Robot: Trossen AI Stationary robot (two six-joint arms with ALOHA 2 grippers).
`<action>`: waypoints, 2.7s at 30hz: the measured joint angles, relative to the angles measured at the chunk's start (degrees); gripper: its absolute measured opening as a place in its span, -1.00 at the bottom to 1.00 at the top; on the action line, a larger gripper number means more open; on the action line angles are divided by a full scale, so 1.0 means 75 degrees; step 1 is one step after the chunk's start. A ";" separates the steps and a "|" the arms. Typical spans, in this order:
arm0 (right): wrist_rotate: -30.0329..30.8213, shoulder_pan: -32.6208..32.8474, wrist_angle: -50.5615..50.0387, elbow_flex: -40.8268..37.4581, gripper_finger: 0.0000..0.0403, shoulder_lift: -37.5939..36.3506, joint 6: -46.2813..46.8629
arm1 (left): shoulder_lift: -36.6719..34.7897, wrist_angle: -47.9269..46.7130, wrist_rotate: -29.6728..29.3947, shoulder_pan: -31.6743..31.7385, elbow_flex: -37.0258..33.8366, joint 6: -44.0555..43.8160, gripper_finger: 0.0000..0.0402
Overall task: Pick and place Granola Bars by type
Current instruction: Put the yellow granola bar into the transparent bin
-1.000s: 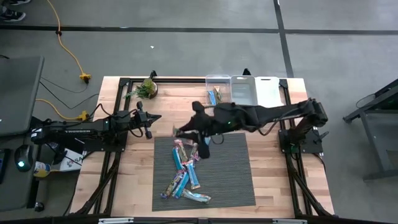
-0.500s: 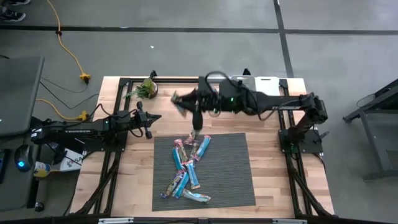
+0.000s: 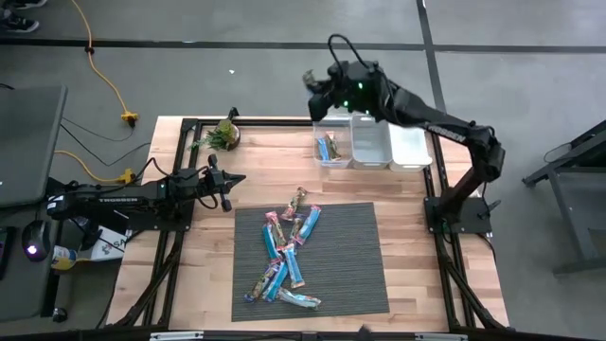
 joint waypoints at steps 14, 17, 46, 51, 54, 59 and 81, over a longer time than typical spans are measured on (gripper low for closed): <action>-0.0248 -0.1567 -0.1541 0.0000 -0.74 0.1482 0.1442 | 0.0000 0.0002 0.0003 0.0002 0.0000 0.0000 -1.00; -0.0595 -0.1671 -0.1907 -0.0003 -0.74 0.1898 0.1616 | 0.0000 0.0000 0.0003 0.0002 0.0000 0.0000 -1.00; 0.0067 -0.1216 -0.3785 -0.0006 -0.74 0.2965 0.3249 | 0.0000 0.0000 0.0006 0.0000 0.0000 0.0000 -1.00; 0.0161 -0.1049 -0.3918 -0.0006 -0.73 0.2965 0.3670 | 0.0000 0.0000 0.0006 0.0003 0.0000 0.0000 -1.00; 0.0063 -0.0961 -0.3949 -0.0006 -0.70 0.2965 0.3789 | 0.0000 0.0000 0.0006 0.0002 0.0000 -0.0003 -1.00; -0.0102 -0.0925 -0.4025 -0.0006 -0.56 0.2965 0.3727 | 0.0000 0.0000 0.0006 0.0002 0.0000 0.0000 -1.00; -0.0879 -0.0765 -0.3307 -0.0006 -0.24 0.2729 -0.0029 | 0.0000 0.0000 0.0006 0.0001 0.0000 -0.0001 -1.00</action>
